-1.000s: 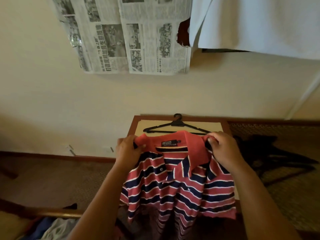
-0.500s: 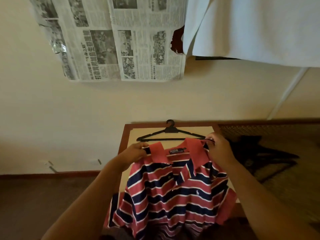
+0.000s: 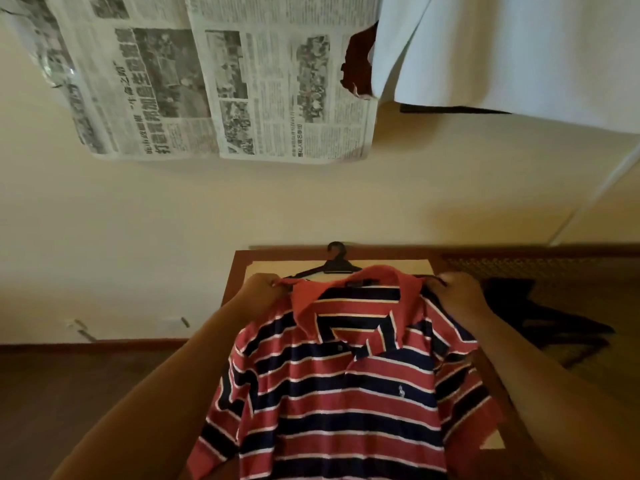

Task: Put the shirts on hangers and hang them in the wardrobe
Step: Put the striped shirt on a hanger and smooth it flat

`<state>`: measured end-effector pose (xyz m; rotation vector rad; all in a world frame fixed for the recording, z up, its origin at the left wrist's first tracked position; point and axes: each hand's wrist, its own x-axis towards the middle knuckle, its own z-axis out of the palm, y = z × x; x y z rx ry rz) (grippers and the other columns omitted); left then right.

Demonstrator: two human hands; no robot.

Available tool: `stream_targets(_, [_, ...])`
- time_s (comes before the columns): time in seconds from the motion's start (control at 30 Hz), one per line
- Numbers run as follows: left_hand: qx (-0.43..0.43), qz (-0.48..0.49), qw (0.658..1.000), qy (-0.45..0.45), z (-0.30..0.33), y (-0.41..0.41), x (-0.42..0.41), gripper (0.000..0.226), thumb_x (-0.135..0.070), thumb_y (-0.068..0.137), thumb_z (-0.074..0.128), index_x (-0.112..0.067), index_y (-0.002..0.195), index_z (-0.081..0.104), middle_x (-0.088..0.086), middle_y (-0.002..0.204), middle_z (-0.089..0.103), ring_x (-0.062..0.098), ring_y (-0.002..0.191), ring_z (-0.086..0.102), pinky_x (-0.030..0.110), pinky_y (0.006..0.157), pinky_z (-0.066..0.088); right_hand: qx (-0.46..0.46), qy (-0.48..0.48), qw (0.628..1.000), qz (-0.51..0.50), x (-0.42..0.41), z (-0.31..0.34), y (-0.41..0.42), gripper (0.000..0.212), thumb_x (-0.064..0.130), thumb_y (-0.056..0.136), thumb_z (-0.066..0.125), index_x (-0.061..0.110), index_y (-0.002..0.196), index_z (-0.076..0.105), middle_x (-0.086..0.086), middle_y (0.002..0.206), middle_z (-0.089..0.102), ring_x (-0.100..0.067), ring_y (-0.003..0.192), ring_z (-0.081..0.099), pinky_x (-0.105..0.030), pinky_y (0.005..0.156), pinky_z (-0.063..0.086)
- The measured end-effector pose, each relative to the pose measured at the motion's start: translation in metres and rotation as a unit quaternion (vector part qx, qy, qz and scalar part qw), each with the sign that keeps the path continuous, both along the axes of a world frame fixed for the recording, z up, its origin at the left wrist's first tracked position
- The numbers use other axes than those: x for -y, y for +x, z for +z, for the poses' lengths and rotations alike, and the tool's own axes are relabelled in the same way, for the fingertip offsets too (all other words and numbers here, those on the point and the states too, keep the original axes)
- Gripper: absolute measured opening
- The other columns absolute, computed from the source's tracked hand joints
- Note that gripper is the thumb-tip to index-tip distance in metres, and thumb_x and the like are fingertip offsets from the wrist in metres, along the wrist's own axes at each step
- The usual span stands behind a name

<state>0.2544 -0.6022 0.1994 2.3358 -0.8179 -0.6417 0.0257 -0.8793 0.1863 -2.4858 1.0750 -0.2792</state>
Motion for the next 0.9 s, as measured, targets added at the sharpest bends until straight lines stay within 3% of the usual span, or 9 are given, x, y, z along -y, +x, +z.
stream_targets(0.1, [-0.068, 0.005, 0.997, 0.024, -0.008, 0.019, 0.021, 0.021, -0.011, 0.092, 0.055, 0.002, 0.091, 0.070, 0.009, 0.086, 0.065, 0.011, 0.075, 0.057, 0.011, 0.065, 0.046, -0.045, 0.062, 0.997, 0.030, 0.028, -0.023, 0.022, 0.029, 0.021, 0.094, 0.058, -0.003, 0.078, 0.065, -0.021, 0.081, 0.064, -0.034, 0.084, 0.061, -0.035, 0.065, 0.033])
stream_targets(0.2, [0.023, 0.028, 0.999, 0.009, -0.020, 0.046, 0.036, 0.024, -0.010, 0.088, 0.048, -0.001, 0.082, 0.070, 0.006, 0.077, 0.065, 0.014, 0.071, 0.060, 0.019, 0.066, 0.045, -0.070, 0.116, 0.989, 0.051, 0.056, -0.036, 0.042, 0.021, 0.014, 0.092, 0.060, -0.001, 0.078, 0.061, -0.016, 0.081, 0.061, -0.030, 0.084, 0.059, -0.036, 0.069, 0.039])
stream_targets(0.3, [0.053, -0.005, 0.986, 0.155, -0.036, 0.062, 0.039, 0.028, -0.018, 0.096, 0.046, -0.002, 0.097, 0.069, 0.011, 0.105, 0.066, 0.024, 0.100, 0.058, 0.029, 0.084, 0.042, -0.122, 0.134, 0.981, 0.071, 0.078, -0.047, 0.061, 0.020, 0.017, 0.093, 0.059, -0.002, 0.086, 0.063, -0.017, 0.088, 0.062, -0.030, 0.085, 0.059, -0.034, 0.067, 0.038])
stream_targets(0.5, [0.132, 0.027, 0.973, 0.188, -0.067, 0.098, 0.063, 0.022, -0.030, 0.100, 0.039, -0.017, 0.089, 0.052, 0.010, 0.107, 0.063, 0.029, 0.097, 0.059, 0.035, 0.078, 0.046, -0.107, 0.078, 0.989, 0.070, 0.103, -0.052, 0.104, 0.027, 0.019, 0.094, 0.058, 0.006, 0.070, 0.056, -0.012, 0.072, 0.056, -0.029, 0.075, 0.055, -0.033, 0.059, 0.029])
stream_targets(0.67, [0.148, 0.018, 0.959, 0.242, -0.102, 0.088, 0.072, 0.027, -0.037, 0.100, 0.037, -0.017, 0.113, 0.050, 0.007, 0.119, 0.056, 0.025, 0.109, 0.052, 0.040, 0.094, 0.040, -0.203, 0.084, 0.974, 0.059, 0.097, -0.084, 0.108, 0.022, 0.011, 0.097, 0.043, 0.006, 0.089, 0.063, -0.008, 0.094, 0.062, -0.030, 0.098, 0.057, -0.030, 0.076, 0.041])
stream_targets(0.77, [0.157, 0.050, 0.967, 0.194, -0.120, 0.056, 0.082, 0.038, -0.043, 0.098, 0.038, -0.020, 0.126, 0.047, 0.003, 0.129, 0.047, 0.022, 0.119, 0.044, 0.039, 0.102, 0.037, -0.236, 0.074, 0.967, 0.061, 0.087, -0.102, 0.114, 0.027, 0.009, 0.096, 0.042, 0.005, 0.117, 0.058, -0.015, 0.119, 0.055, -0.032, 0.111, 0.053, -0.034, 0.087, 0.045])
stream_targets(0.9, [0.070, 0.081, 0.986, 0.127, -0.138, 0.010, 0.105, 0.053, -0.051, 0.096, 0.040, -0.017, 0.137, 0.039, 0.006, 0.140, 0.043, 0.022, 0.127, 0.044, 0.037, 0.103, 0.043, -0.214, 0.063, 0.971, 0.087, 0.064, -0.110, 0.142, 0.027, 0.023, 0.099, 0.045, 0.006, 0.116, 0.056, -0.015, 0.118, 0.049, -0.035, 0.107, 0.051, -0.040, 0.086, 0.046])
